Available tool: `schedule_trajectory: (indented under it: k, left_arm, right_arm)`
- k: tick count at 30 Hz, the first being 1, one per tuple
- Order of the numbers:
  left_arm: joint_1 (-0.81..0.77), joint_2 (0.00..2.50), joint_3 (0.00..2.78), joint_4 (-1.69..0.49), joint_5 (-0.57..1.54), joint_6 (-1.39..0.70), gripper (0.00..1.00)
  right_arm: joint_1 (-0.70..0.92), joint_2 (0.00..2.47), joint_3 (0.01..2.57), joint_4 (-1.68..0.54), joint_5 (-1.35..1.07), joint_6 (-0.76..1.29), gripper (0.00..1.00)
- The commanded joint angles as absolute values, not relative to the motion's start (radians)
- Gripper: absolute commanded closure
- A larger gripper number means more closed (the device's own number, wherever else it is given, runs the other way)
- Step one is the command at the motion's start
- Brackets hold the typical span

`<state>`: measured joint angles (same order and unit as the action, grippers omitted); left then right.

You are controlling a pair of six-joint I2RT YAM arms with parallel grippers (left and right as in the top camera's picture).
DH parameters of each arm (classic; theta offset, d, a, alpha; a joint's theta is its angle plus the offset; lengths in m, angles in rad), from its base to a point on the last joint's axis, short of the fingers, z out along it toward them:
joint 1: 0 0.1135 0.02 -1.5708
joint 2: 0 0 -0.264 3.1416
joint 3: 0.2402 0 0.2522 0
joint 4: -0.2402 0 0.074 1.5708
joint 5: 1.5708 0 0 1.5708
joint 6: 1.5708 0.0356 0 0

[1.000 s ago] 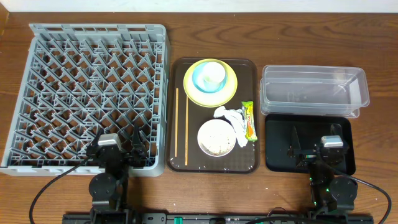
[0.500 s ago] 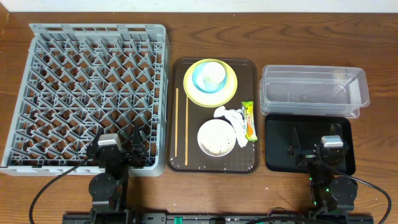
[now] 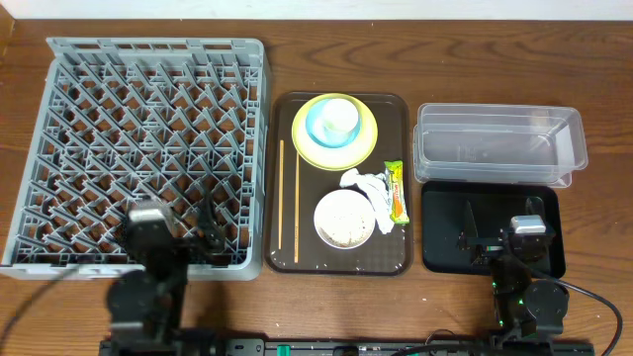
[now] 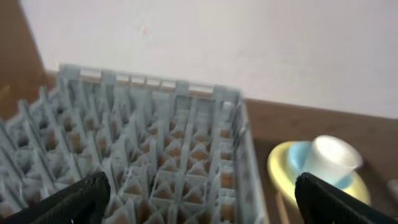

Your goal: Sort waste into correct bins and load items into the dishwasher

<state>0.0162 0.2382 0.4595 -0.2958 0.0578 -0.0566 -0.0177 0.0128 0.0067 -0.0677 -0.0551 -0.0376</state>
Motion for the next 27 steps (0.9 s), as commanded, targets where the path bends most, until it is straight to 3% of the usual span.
schedule_trajectory:
  k: [1, 6, 9, 16, 21, 24, 25, 26, 27]
  left_arm:
    - [0.012, 0.451, 0.735, -0.397, 0.179, -0.004, 0.04]
    - [0.012, 0.809, 1.157, -0.739, 0.489, -0.004, 0.04]
    - [0.012, 0.955, 1.299, -0.807, 0.672, -0.005, 0.04]
    - [0.008, 1.122, 1.359, -0.881, 0.953, -0.131, 0.04]
    - [-0.002, 1.205, 1.358, -1.091, 0.960, -0.154, 0.09]
    - [-0.003, 1.232, 1.350, -1.239, 0.949, -0.136, 0.21]
    - [-0.008, 1.234, 1.342, -1.280, 0.931, -0.106, 0.28]
    - [-0.027, 1.232, 1.332, -1.327, 0.854, -0.075, 0.46]
    - [-0.044, 1.227, 1.327, -1.343, 0.790, -0.076, 0.53]
  right_arm:
    - [-0.027, 0.011, 0.006, -0.072, -0.054, -0.050, 0.01]
    - [-0.027, 0.011, 0.006, -0.072, -0.054, -0.050, 0.01]
    - [-0.027, 0.011, 0.006, -0.072, -0.054, -0.050, 0.01]
    - [-0.027, 0.011, 0.006, -0.072, -0.054, -0.050, 0.01]
    - [-0.027, 0.011, 0.006, -0.072, -0.054, -0.050, 0.01]
    - [-0.027, 0.011, 0.006, -0.072, -0.054, -0.050, 0.01]
    - [-0.027, 0.011, 0.006, -0.072, -0.054, -0.050, 0.01]
    - [-0.027, 0.011, 0.006, -0.072, -0.054, -0.050, 0.01]
    - [-0.027, 0.011, 0.006, -0.072, -0.054, -0.050, 0.01]
